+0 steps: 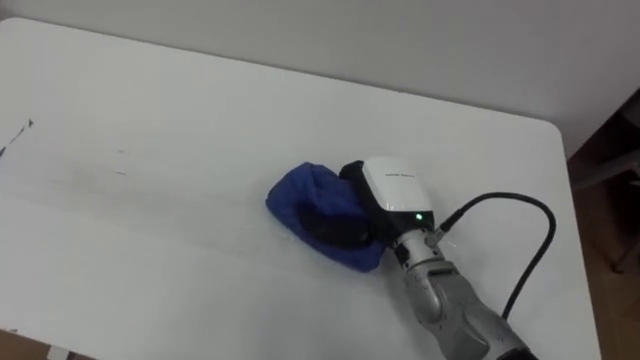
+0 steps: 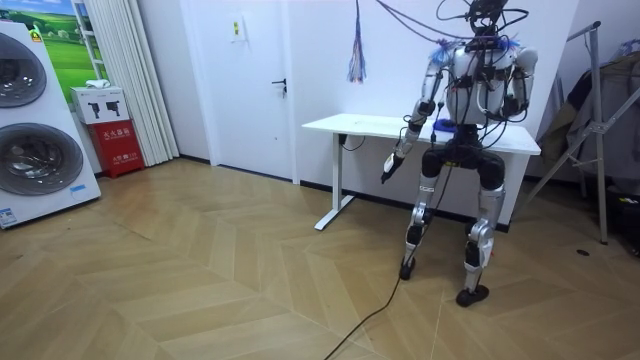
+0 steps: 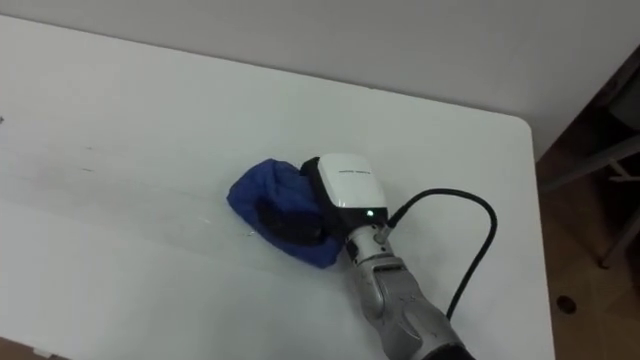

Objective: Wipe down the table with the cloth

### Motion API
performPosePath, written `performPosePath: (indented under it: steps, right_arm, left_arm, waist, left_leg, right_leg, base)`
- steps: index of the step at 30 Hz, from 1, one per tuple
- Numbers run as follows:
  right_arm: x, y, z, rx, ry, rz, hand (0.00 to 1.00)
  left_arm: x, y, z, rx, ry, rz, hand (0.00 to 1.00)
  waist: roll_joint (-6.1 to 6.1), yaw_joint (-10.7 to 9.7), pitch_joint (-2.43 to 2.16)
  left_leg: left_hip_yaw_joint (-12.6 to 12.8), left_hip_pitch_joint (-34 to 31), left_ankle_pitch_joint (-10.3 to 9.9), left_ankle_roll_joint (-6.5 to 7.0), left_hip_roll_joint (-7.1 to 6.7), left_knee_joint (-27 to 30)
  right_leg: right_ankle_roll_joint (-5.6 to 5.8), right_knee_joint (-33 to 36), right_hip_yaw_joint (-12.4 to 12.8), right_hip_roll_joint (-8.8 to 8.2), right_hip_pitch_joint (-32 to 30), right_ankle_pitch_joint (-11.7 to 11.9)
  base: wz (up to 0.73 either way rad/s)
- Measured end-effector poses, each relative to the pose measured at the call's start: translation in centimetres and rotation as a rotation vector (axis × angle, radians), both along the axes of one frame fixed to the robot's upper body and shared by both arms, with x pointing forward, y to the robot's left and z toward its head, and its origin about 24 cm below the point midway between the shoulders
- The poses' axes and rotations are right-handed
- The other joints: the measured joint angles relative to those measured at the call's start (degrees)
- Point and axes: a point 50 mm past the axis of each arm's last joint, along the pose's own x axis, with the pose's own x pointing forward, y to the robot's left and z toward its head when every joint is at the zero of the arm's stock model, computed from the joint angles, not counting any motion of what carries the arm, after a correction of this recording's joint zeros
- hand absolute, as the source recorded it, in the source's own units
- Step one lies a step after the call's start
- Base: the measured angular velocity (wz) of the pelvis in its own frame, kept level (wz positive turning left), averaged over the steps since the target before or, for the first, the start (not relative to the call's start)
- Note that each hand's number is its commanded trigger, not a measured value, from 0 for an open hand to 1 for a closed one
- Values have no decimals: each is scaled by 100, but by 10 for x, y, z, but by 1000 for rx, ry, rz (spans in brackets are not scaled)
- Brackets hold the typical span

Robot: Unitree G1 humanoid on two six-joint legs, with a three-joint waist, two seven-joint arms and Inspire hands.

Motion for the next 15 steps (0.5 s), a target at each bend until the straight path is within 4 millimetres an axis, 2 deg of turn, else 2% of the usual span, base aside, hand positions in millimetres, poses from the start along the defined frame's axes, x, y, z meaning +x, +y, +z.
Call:
performPosePath:
  steps: [3, 6, 9, 11, 15]
  right_arm:
    - [-8, -4, 11, 49, -47, -2, 0]
    - [-6, -14, 26, 70, -114, -28, 0]
    - [-5, -28, 41, 99, -194, -86, 0]
    - [-3, -31, 45, 107, -216, -102, 0]
    - [-4, -41, 45, 107, -214, -135, 0]
  left_arm:
    - [-3, -1, -1, -11, 3, 15, 0]
    - [-12, 0, -4, -21, 27, 43, 0]
    - [-16, 1, -4, -19, 22, 62, 0]
    - [-17, 1, -4, -17, 22, 69, 0]
    - [-21, 1, -4, -20, 26, 84, 0]
  waist:
    - [26, -178, 6]
    - [75, -374, -12]
    - [85, -463, -17]
    - [88, -542, -29]
    - [102, -555, -37]
  left_leg:
    - [-4, 0, 0, 0, 0, 4]
    - [11, 37, 1, 1, 0, 1]
    - [53, 69, 1, 1, 0, -2]
    - [80, 99, 1, 1, 1, -13]
    - [192, 154, -2, 5, 0, -24]
  right_leg:
    - [0, 1, 29, 0, -2, 0]
    - [0, 12, 24, -7, 19, 0]
    - [0, 17, 40, -11, 20, 0]
    - [0, 20, 55, -13, 23, 0]
    - [1, 33, 123, -31, 23, 1]
  base:
    - [0]
    - [-2]
    - [-7]
    - [-6]
    - [-12]
